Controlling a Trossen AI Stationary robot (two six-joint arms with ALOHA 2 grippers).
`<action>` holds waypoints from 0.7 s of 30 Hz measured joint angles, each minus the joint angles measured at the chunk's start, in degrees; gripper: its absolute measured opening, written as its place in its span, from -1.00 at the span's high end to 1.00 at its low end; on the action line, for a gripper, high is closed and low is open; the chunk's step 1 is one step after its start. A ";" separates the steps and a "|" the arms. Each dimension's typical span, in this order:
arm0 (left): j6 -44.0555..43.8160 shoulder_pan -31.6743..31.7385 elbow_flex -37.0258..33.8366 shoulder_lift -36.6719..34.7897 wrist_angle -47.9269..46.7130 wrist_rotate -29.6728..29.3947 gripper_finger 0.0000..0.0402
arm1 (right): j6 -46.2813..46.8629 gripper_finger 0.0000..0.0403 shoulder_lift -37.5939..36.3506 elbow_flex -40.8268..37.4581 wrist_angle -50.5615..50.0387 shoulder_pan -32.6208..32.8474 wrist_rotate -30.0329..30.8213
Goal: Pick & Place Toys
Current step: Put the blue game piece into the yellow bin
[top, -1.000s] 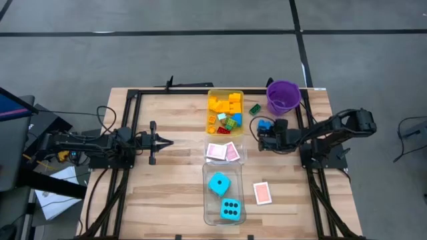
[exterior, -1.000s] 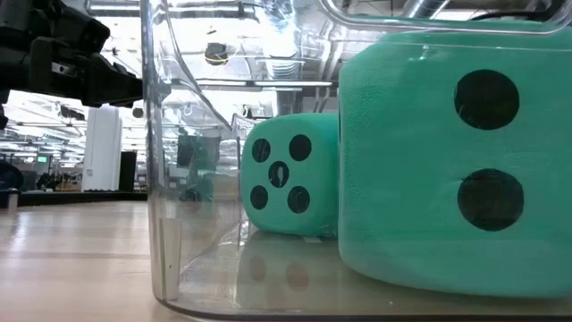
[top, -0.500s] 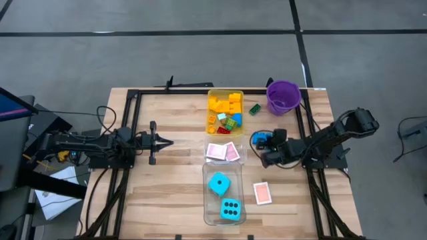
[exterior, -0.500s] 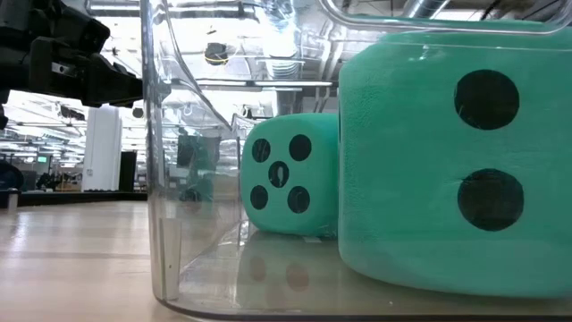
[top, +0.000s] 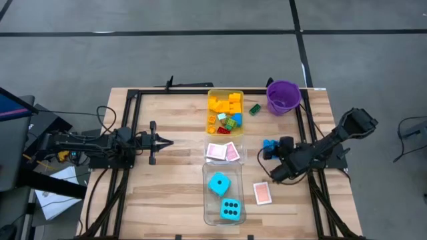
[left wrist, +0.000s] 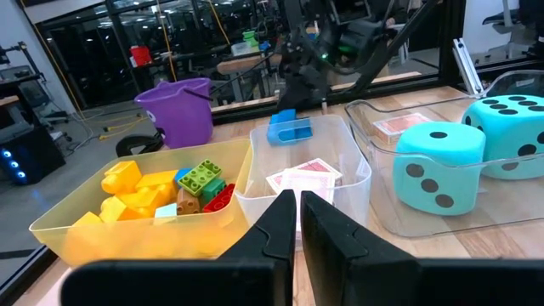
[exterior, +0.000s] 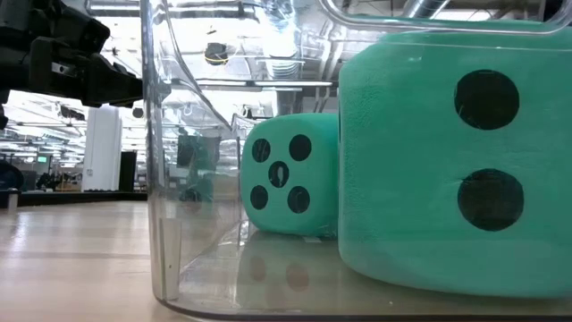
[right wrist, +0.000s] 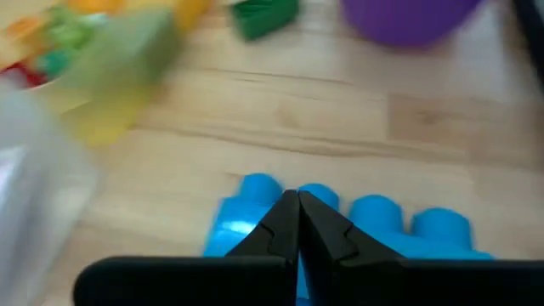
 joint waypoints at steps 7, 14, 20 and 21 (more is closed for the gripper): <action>0.01 0.00 0.00 0.00 0.03 0.00 0.92 | -16.42 0.90 -0.03 5.62 -2.80 1.58 0.69; 0.00 0.01 0.00 0.01 0.05 -0.01 0.92 | -33.98 0.34 -0.32 15.03 -17.09 -3.62 -9.48; -0.01 0.01 0.00 -0.01 0.10 -0.01 0.92 | -51.74 -0.33 -5.25 17.72 -18.32 -11.36 -15.32; -0.01 0.00 0.00 0.01 0.10 -0.01 0.92 | -54.56 -0.42 -6.69 17.72 -17.57 -13.03 -16.74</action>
